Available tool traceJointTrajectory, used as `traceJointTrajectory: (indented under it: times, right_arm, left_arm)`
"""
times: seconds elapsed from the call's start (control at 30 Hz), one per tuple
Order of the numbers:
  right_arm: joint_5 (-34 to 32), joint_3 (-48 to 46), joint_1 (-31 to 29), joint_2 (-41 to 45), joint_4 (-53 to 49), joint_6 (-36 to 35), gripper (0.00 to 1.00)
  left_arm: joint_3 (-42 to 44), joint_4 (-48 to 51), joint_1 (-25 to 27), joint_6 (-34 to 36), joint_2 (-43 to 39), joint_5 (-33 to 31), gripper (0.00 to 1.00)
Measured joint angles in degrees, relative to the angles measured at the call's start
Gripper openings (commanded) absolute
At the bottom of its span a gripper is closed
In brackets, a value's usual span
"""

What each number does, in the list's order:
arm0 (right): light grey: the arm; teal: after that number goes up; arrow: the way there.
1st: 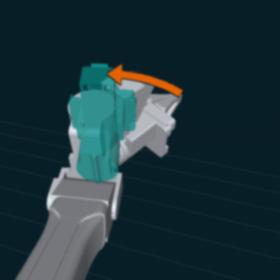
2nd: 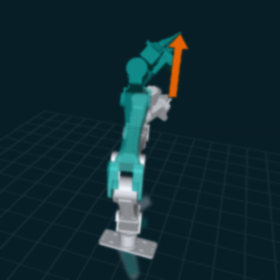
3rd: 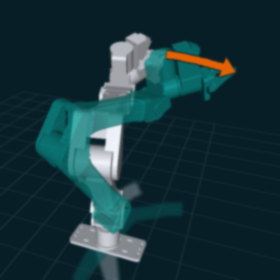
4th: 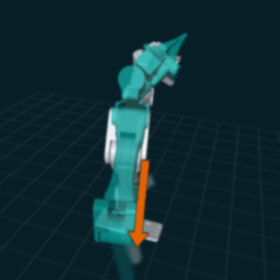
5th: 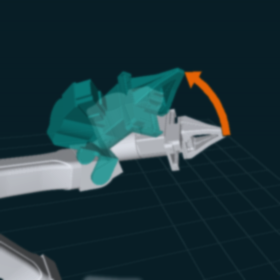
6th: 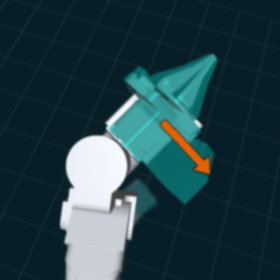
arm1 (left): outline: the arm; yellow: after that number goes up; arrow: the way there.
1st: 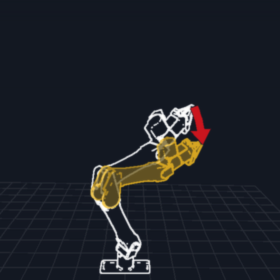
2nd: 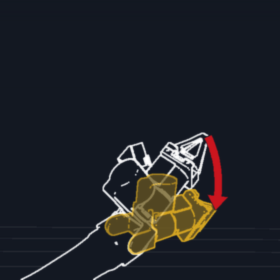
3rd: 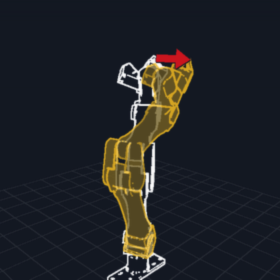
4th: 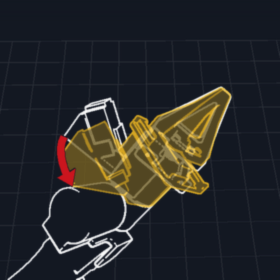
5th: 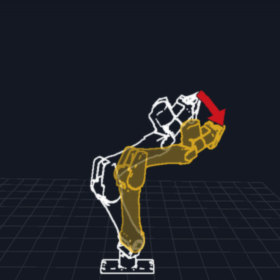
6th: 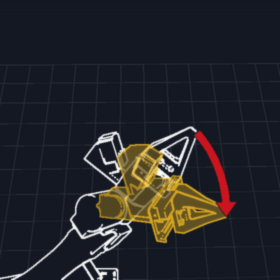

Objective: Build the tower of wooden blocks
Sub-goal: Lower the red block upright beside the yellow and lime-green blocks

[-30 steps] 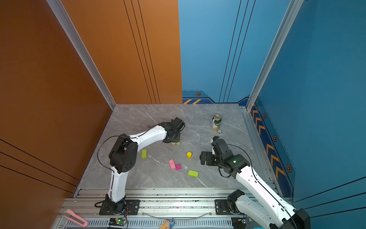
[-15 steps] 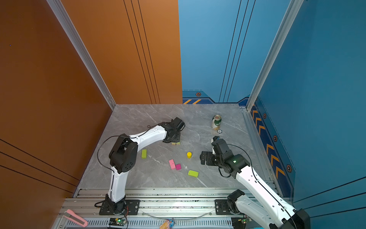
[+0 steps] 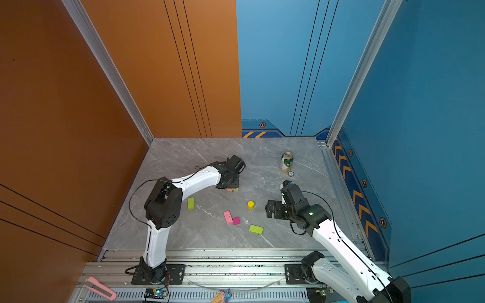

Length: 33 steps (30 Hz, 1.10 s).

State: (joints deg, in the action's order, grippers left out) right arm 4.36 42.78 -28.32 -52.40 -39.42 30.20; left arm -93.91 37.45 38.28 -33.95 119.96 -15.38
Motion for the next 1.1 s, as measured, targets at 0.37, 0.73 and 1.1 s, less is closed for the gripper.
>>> traceJointTrajectory:
  times: [0.37,0.73,1.1]
  right_arm:
    - [0.0,-0.02,0.24,0.0,0.0,0.02,1.0]
    - [0.0,-0.5,0.26,0.0,0.0,0.0,1.0]
    - [0.04,-0.52,0.59,0.0,0.0,0.02,1.0]
  left_arm:
    - [0.0,0.0,-0.02,-0.09,0.0,0.0,0.34]
    - [0.0,-0.04,-0.04,-0.17,0.0,0.0,0.3]
    - [0.0,-0.2,-0.35,-0.17,0.0,0.0,0.29]
